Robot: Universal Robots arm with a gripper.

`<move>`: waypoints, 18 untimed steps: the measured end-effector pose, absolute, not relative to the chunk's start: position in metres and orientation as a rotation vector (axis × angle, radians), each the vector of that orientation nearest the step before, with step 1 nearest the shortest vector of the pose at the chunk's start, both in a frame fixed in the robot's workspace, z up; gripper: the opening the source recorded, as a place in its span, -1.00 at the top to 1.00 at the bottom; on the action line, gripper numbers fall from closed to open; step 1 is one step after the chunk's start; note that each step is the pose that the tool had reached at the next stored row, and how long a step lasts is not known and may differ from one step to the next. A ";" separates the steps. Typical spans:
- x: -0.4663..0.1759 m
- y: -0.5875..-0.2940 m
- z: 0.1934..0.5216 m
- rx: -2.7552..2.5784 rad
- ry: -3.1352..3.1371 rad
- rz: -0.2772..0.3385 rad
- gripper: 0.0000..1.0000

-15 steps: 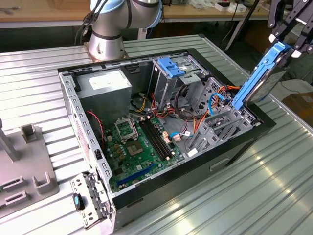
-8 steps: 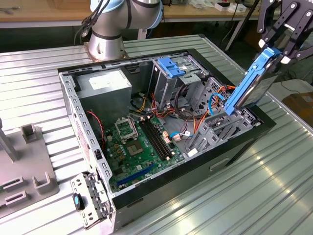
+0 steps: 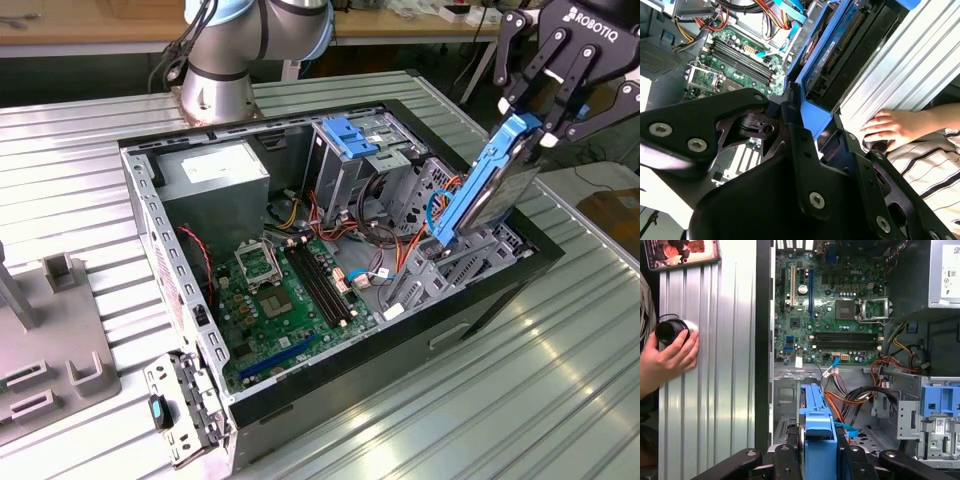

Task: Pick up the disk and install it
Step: 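Insert the disk into the insertion slot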

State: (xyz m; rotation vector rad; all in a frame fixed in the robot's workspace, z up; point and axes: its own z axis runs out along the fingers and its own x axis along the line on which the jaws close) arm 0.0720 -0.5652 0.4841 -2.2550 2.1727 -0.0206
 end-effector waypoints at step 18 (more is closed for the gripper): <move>0.072 -0.563 0.467 -2.255 2.173 -0.021 0.26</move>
